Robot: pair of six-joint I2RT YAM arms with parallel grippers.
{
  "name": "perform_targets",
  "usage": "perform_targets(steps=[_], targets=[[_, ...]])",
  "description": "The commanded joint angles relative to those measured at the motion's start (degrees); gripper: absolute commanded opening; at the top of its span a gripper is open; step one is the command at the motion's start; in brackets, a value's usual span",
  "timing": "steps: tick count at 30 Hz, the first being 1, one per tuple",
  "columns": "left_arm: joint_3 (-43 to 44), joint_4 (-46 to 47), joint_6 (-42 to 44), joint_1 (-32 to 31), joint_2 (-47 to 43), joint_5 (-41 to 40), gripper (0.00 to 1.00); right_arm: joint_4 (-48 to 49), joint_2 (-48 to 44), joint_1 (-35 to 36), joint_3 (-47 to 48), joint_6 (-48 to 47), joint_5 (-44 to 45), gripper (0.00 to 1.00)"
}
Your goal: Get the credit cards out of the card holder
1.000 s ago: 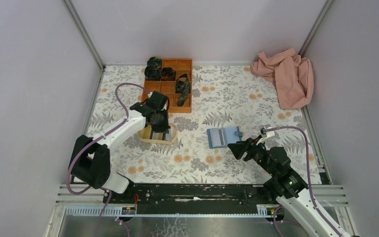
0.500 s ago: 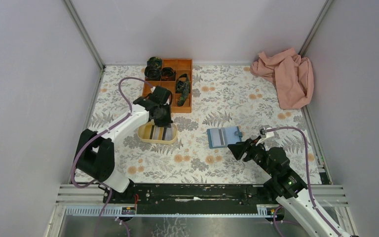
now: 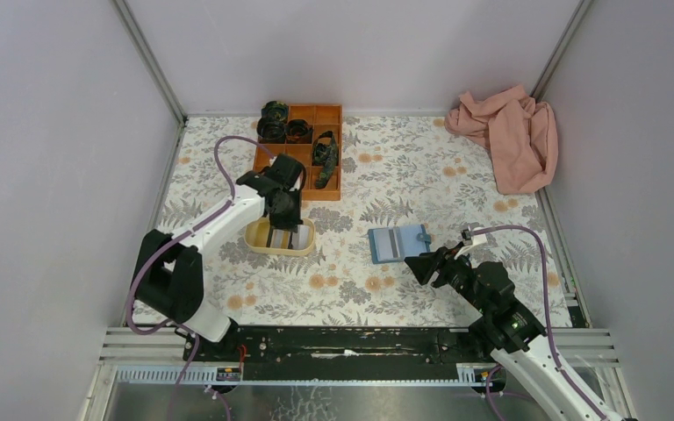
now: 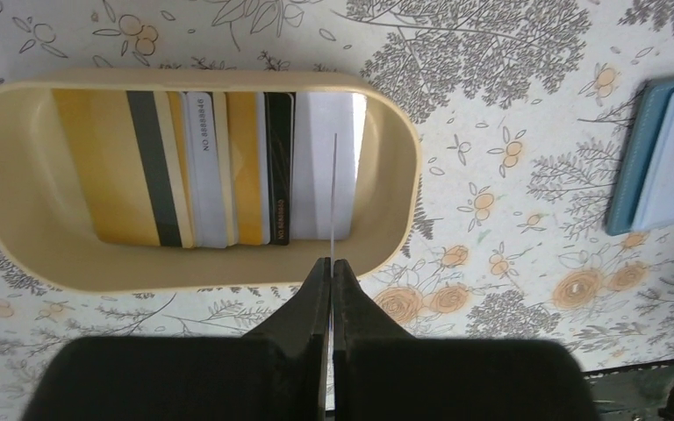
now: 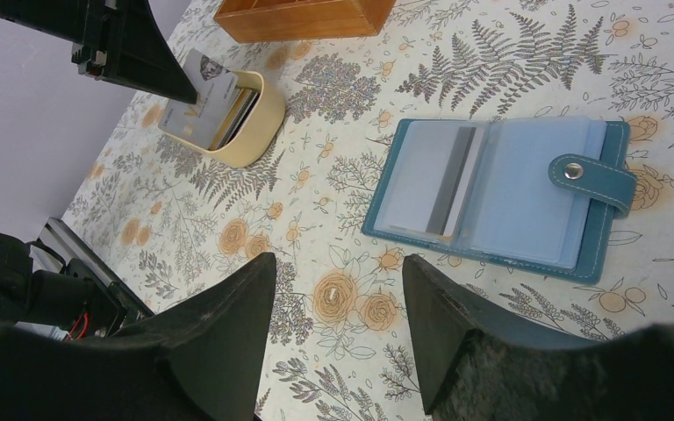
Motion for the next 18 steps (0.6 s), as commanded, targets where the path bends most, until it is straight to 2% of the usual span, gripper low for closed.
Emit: perform_targets(steps=[1,18], targets=[[-0.88,-2.72,3.66,0.71,-1.11,-1.11,0.0,2.26,-0.66,-0.03,0.24,-0.85,-0.06,0.62],[-1.28,-0.51,3.43,0.76,2.6,1.57,0.0,2.1,-1.23,-0.08,-0.14,-0.54,0.1,0.62]])
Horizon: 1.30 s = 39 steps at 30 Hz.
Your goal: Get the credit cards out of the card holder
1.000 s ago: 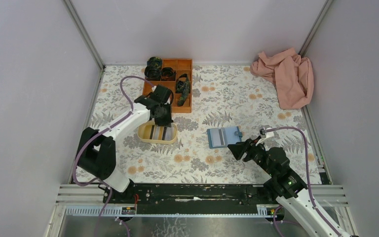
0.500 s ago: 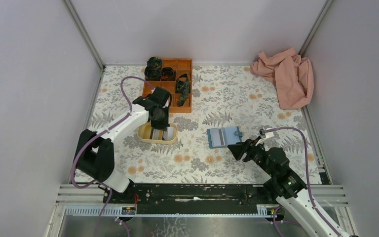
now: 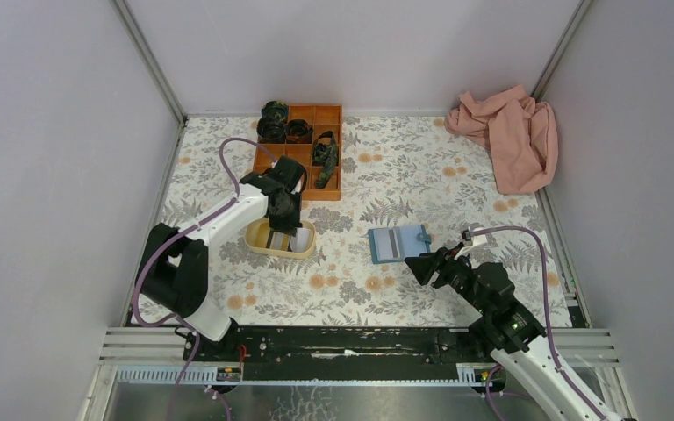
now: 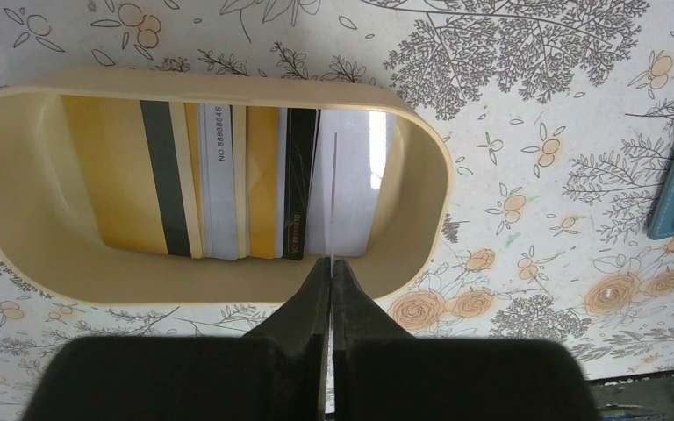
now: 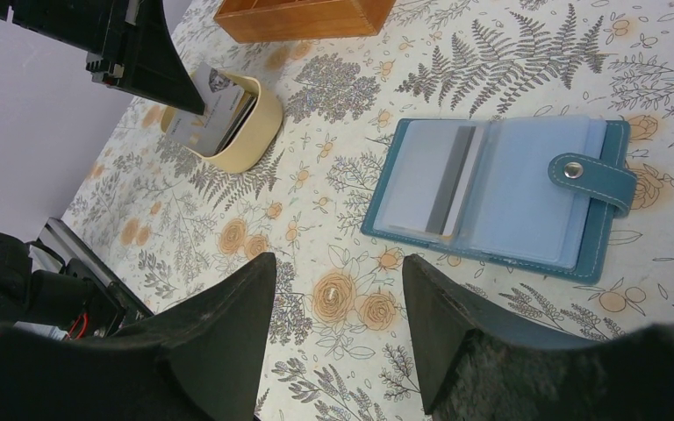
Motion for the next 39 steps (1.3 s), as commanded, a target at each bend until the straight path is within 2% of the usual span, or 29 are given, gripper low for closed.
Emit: perform_targets(steps=[1,5,9,15,22,28,31,33,35,39], targets=[[-0.51,0.07,1.12,0.34,0.71,1.47,0.0,2.13,-0.67,-0.06,0.19,-0.57,0.05,0.62],[-0.73,0.11,1.24,0.38,1.31,1.4,0.0,2.34,-0.33,-0.04,0.15,-0.58,0.01,0.62],[-1.32,0.68,1.14,0.34,1.55,0.67,0.16,2.79,-0.15,-0.05,-0.07,-0.48,-0.12,0.62],[-1.37,0.22,0.39,0.85,0.16,-4.38,0.3,4.03,0.89,-0.09,-0.23,-0.46,-0.5,0.62],[-0.8,-1.68,-0.51,0.87,-1.29,-9.48,0.39,4.16,1.51,-0.04,0.12,-0.62,-0.78,0.62],[0.8,-3.13,-5.75,0.91,-7.42,-26.33,0.46,4.48,2.34,-0.06,0.28,-0.65,-0.56,0.62],[0.99,-0.64,-6.83,0.62,-13.2,-23.77,0.46,3.7,3.3,-0.03,0.81,-1.63,1.5,0.62],[0.36,1.86,-9.71,-1.51,-17.42,-21.88,0.46,2.65,4.65,0.02,1.75,-2.92,3.42,0.62],[-1.17,6.09,-12.13,-6.71,-21.12,-21.9,0.43,2.09,6.64,-0.08,2.58,-3.63,5.42,0.62],[-5.78,19.54,-13.77,-16.98,-23.4,-19.95,0.42,4.32,11.87,-0.08,4.02,-4.06,5.57,0.62]])
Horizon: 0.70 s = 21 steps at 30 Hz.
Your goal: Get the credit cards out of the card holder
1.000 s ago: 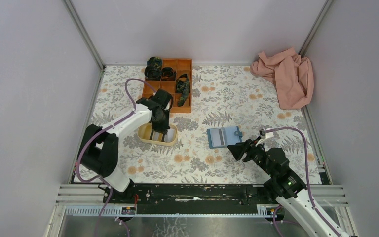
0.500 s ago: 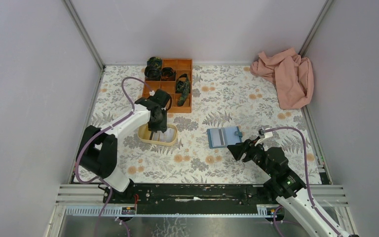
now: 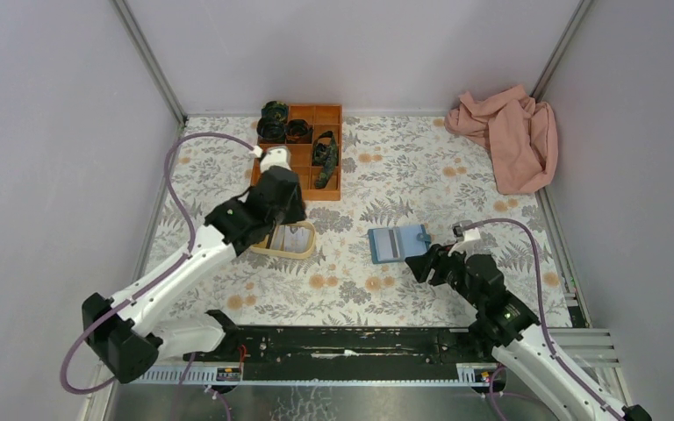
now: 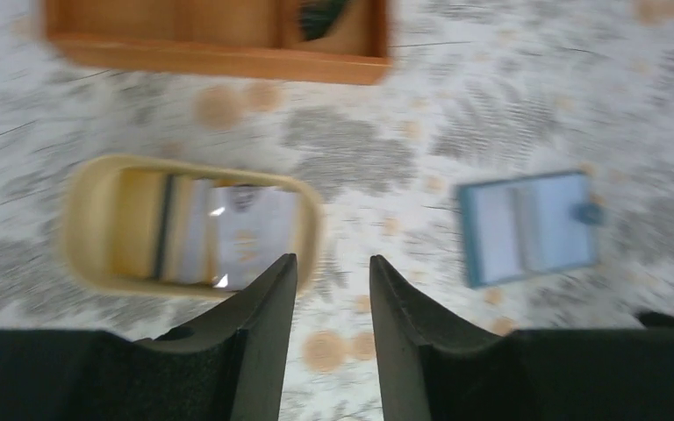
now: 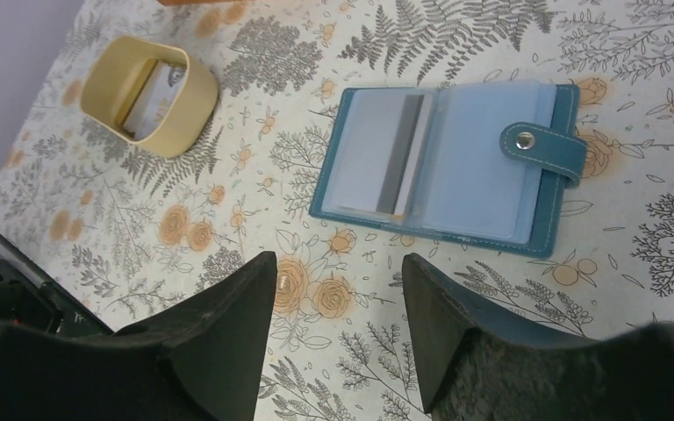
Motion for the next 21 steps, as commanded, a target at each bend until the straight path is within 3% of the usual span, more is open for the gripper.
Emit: perform_targets(steps=[1,5,10,12,14,17,19,21], targets=[[-4.14,16.46,-2.96,-9.65,0.44,1.46,0.41,3.77,5.34,-0.09,4.1,-2.06,2.25,0.62],[-4.83,27.99,-1.94,-13.73,7.14,6.8,0.33,6.25,10.99,-0.07,6.06,-2.78,4.07,0.62],[-7.26,42.0,-0.17,-13.69,12.97,9.47,0.04,8.95,18.29,-0.12,8.69,-2.74,4.85,0.58],[-7.5,45.44,1.19,-13.57,15.25,11.64,0.0,9.46,19.95,-0.11,9.25,-2.66,5.53,0.53],[-6.6,46.65,2.02,-13.56,18.24,12.91,0.0,10.27,21.24,-0.25,9.39,-2.87,6.42,0.43],[-5.54,46.88,2.5,-13.19,21.8,14.65,0.0,10.22,24.95,-1.1,10.42,-2.61,6.57,0.03],[-5.54,47.77,1.56,-11.69,22.89,19.28,0.0,10.76,27.6,-2.41,10.97,-2.12,4.24,0.0],[-6.57,50.17,-2.46,-7.0,23.3,29.86,0.0,12.51,29.69,-4.28,10.96,-1.5,0.74,0.0]])
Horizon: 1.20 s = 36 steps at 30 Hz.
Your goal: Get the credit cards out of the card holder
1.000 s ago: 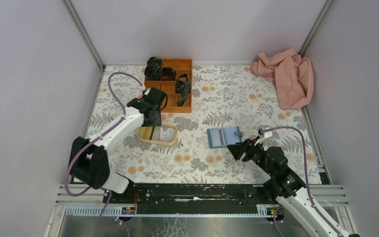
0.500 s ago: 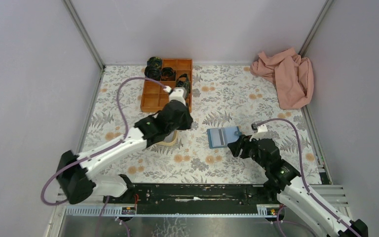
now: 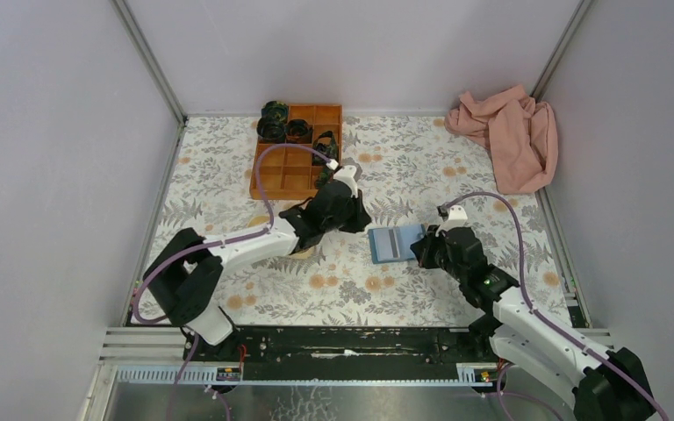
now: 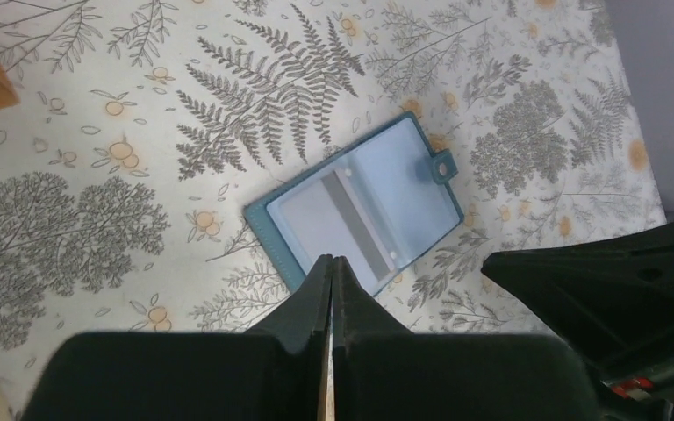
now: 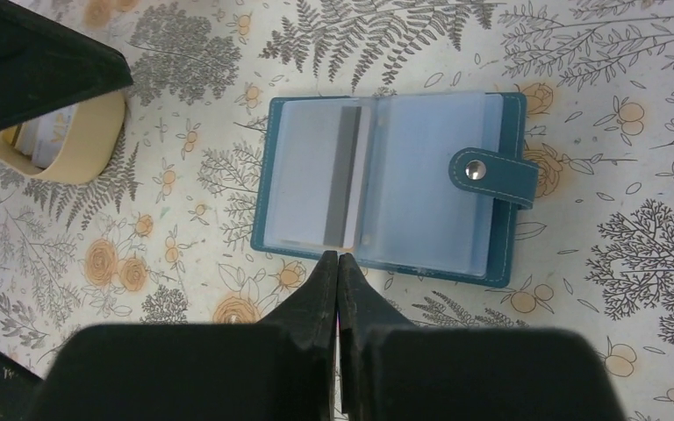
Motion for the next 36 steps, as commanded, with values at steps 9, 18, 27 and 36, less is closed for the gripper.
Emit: perform_targets(steps=[9,18,27,36], targets=[[-7.3,16.56,-9.49,14.42,1.67,22.23,0.09,16.65,15.15,-8.64,3.13,2.87,-14.94,0.3],[-16.43,23.01,-6.56,5.65,-0.76,7.53,0.12,13.91,23.6,-7.76,11.91,-4.0,-12.52,0.55],[-19.74,16.86,-5.43,5.07,-5.22,-8.31,0.09,8.23,31.2,5.92,17.66,-11.62,6.76,0.65],[-18.46,16.21,-6.9,5.09,-2.54,-6.82,0.08,3.38,39.31,13.58,22.88,-13.47,18.86,0.65]])
